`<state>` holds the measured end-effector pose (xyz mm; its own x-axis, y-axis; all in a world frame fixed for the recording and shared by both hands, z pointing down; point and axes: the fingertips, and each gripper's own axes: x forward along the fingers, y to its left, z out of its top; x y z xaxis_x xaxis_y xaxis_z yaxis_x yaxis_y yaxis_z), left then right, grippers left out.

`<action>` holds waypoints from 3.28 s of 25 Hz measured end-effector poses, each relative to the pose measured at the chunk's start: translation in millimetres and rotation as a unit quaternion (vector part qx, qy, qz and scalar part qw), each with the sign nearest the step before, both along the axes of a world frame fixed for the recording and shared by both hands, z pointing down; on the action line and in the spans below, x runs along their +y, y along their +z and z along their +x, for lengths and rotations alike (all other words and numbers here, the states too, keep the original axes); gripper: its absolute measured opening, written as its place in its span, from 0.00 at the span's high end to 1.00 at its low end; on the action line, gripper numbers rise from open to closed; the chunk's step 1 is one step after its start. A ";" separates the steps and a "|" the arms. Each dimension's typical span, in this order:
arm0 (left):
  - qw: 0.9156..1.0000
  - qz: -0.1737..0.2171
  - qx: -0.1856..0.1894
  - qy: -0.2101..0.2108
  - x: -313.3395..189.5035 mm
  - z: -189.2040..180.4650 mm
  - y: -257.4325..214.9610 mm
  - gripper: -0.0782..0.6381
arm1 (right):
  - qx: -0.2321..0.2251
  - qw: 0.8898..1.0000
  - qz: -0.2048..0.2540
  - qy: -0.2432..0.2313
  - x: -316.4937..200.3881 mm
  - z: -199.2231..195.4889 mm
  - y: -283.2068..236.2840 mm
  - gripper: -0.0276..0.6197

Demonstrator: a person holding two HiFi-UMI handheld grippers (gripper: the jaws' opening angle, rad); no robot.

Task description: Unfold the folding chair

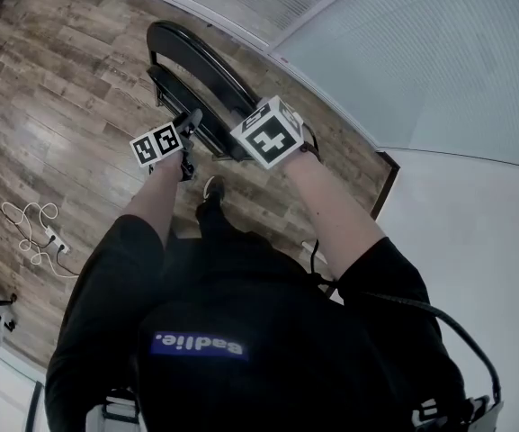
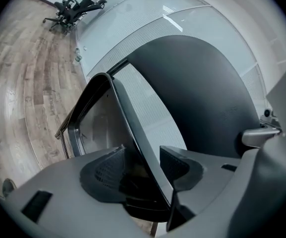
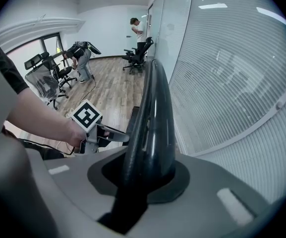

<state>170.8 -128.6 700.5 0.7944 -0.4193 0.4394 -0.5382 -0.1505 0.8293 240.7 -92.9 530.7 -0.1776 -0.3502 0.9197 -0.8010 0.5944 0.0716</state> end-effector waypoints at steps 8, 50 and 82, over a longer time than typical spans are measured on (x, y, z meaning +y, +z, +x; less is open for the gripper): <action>0.998 -0.034 0.050 -0.028 -7.4 7.1 13.5 0.60 | -0.009 1.000 0.003 -0.010 3.2 -10.4 0.4 0.85; 0.988 -0.086 0.080 -0.099 92.4 -181.8 89.2 0.66 | -0.114 0.992 -0.048 0.003 3.9 -19.8 40.3 0.86; 0.983 -0.158 0.045 -0.086 170.7 -346.8 308.5 0.57 | -0.253 0.957 -0.136 0.029 -14.9 -3.4 182.7 0.87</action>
<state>-176.0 42.1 1009.0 0.7649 -0.4053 0.5006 -0.4558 0.2084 0.8653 237.4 -107.8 713.4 -0.6127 -0.1329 0.7791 -0.7242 0.4891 -0.4861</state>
